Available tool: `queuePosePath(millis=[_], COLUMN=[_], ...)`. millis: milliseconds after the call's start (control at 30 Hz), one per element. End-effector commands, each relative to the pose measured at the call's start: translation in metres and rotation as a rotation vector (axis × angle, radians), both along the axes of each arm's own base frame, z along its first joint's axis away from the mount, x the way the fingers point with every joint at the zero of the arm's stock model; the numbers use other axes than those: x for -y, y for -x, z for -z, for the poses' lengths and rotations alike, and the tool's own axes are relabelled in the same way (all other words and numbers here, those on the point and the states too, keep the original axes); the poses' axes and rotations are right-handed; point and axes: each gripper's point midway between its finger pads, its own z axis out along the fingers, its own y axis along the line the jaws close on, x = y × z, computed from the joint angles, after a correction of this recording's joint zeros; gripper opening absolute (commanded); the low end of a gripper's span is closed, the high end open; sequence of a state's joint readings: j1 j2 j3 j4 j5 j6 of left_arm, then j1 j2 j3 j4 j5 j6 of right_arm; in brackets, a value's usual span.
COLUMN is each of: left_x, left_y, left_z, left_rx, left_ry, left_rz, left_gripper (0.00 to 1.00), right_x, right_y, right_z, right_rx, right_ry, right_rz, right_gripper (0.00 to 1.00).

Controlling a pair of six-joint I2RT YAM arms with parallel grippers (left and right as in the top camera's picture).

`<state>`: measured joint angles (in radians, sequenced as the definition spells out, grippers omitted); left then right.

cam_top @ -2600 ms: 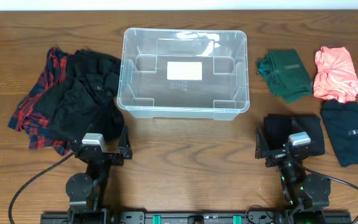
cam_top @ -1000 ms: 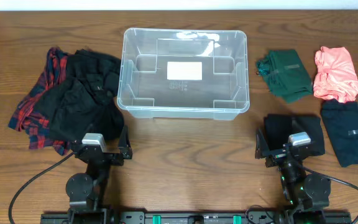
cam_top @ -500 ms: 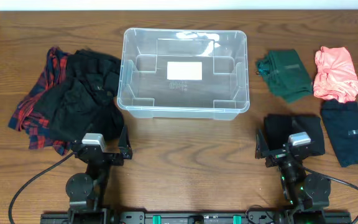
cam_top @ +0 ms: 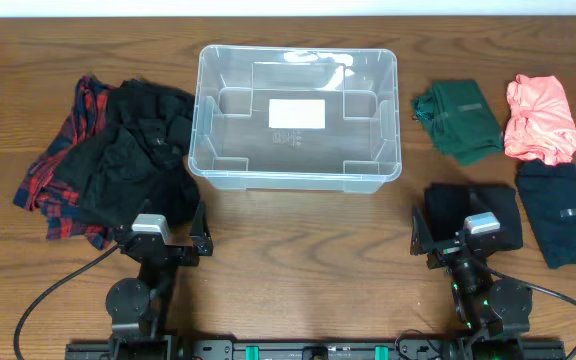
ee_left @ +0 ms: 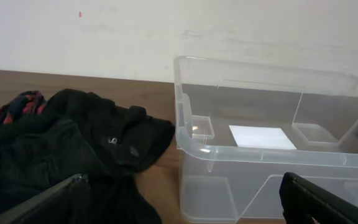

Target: Pack container

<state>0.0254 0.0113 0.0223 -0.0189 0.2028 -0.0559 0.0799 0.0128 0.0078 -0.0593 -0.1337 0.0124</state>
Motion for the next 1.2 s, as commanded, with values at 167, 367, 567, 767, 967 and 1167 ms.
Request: queuePosePath(millis=[167, 367, 567, 767, 967, 1167], left_x=[0.011, 0.011, 0.005, -0.025, -0.025, -0.016], left_y=[0.003, 0.004, -0.011, -0.024, -0.031, -0.050], left_z=[0.014, 0.003, -0.047, -0.091, -0.115, -0.104], left_rx=[-0.061, -0.144, -0.225, -0.468, -0.684, -0.751], left_ry=[0.039, 0.051, 0.048, 0.064, 0.120, 0.162], left_rz=[0.065, 0.062, 0.027, -0.145, -0.118, -0.056], left_gripper=[0.98, 0.98, 0.98, 0.98, 0.98, 0.98], right_x=[0.003, 0.003, 0.003, 0.003, 0.003, 0.003], right_y=[0.000, 0.000, 0.000, 0.000, 0.000, 0.000], right_z=[0.001, 0.000, 0.000, 0.001, 0.001, 0.001], right_rx=[0.003, 0.003, 0.003, 0.002, 0.003, 0.003], right_ry=[0.010, 0.010, 0.010, 0.010, 0.010, 0.010], right_rz=[0.012, 0.012, 0.012, 0.012, 0.012, 0.012], right_gripper=[0.99, 0.99, 0.99, 0.99, 0.99, 0.99])
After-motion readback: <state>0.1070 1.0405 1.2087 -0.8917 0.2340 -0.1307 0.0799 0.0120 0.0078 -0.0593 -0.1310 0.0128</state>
